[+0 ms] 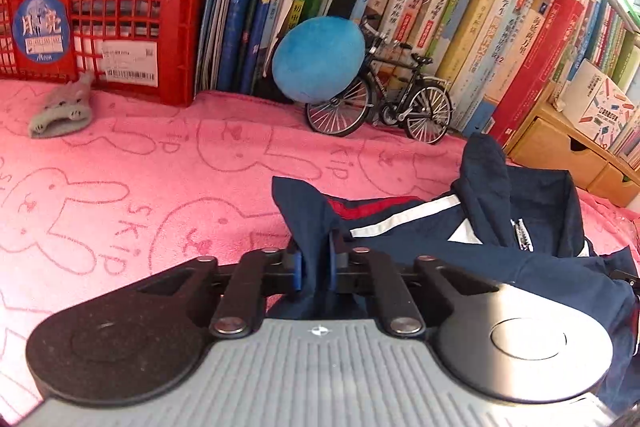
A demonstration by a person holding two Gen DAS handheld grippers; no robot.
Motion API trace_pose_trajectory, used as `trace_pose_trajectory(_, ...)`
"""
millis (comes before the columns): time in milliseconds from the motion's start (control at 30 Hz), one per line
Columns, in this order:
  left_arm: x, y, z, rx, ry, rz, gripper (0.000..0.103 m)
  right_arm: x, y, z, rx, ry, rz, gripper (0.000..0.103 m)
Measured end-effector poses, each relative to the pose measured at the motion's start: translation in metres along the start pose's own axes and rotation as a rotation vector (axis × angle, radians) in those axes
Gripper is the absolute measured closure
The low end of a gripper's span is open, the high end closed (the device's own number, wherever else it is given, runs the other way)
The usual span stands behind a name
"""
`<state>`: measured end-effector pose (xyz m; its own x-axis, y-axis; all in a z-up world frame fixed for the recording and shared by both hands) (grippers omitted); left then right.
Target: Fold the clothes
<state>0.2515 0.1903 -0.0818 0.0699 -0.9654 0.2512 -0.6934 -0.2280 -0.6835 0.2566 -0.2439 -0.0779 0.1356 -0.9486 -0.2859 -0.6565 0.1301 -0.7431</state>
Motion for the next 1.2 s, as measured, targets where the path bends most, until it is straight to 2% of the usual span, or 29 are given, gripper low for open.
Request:
trace_pose_trajectory(233,0.019,-0.043,-0.039,0.144,0.039,0.03,0.1,-0.024,-0.039,-0.029,0.114,-0.025,-0.026,0.097)
trace_pose_trajectory(367,0.028,-0.07,-0.039,0.194,0.038,0.046,0.1,-0.038,-0.072,-0.035,0.179,-0.016,-0.077,0.097)
trace_pose_trajectory(433,0.03,-0.084,-0.035,0.229,0.023,0.061,0.1,-0.038,-0.087,-0.028,0.196,0.017,-0.104,0.097)
trace_pose_trajectory(500,0.032,-0.092,-0.018,0.25,-0.062,0.127,0.098,-0.034,-0.102,-0.014,0.206,0.075,-0.134,0.096)
trace_pose_trajectory(533,0.03,-0.092,-0.005,0.233,-0.121,0.153,0.092,-0.026,-0.102,0.0,0.174,0.127,-0.134,0.093)
trace_pose_trajectory(567,0.027,-0.089,0.009,0.197,-0.186,0.162,0.089,-0.017,-0.102,0.014,0.137,0.182,-0.132,0.087)
trace_pose_trajectory(600,0.024,-0.083,0.016,0.17,-0.217,0.161,0.086,-0.008,-0.097,0.027,0.086,0.252,-0.127,0.075)
trace_pose_trajectory(633,0.021,-0.077,0.021,0.148,-0.242,0.159,0.086,-0.001,-0.091,0.035,0.047,0.314,-0.139,0.072)
trace_pose_trajectory(667,0.018,-0.07,0.027,0.125,-0.266,0.157,0.086,0.0,-0.086,0.029,0.048,0.318,-0.158,0.071)
trace_pose_trajectory(700,0.016,-0.065,0.023,0.132,-0.278,0.172,0.085,0.001,-0.08,0.021,0.055,0.313,-0.179,0.066)
trace_pose_trajectory(733,0.014,-0.061,0.017,0.141,-0.294,0.194,0.081,0.001,-0.074,0.013,0.061,0.309,-0.199,0.052)
trace_pose_trajectory(800,0.009,-0.055,-0.002,0.161,-0.33,0.236,0.081,0.003,-0.065,-0.009,0.083,0.294,-0.236,0.039)
trace_pose_trajectory(900,0.008,-0.044,-0.05,0.219,-0.355,0.311,0.077,0.0,-0.058,-0.076,0.157,0.266,-0.275,0.039)
trace_pose_trajectory(967,0.016,-0.023,-0.093,0.264,-0.319,0.366,0.068,-0.002,-0.054,-0.123,0.212,0.236,-0.284,0.035)
trace_pose_trajectory(1033,0.027,0.005,-0.134,0.297,-0.264,0.411,0.051,-0.005,-0.042,-0.182,0.283,0.201,-0.305,0.026)
trace_pose_trajectory(1100,0.038,0.043,-0.171,0.303,-0.191,0.45,0.047,-0.01,-0.023,-0.228,0.321,0.182,-0.348,0.021)
trace_pose_trajectory(1200,0.049,0.106,-0.21,0.266,-0.118,0.491,0.043,-0.019,0.025,-0.281,0.317,0.168,-0.423,0.017)
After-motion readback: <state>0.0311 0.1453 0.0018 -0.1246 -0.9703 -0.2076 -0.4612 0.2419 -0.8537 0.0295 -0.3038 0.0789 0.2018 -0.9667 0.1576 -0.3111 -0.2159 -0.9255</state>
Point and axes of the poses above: each gripper's, at about its wrist camera, not at the fingertips, and z roughly the way its jaws point, x to its right, y to its underside, the point moved 8 cm from there along z, roughly the way its jaws point, and after that the axes turned 1 degree about -x, right-handed, at the moved point
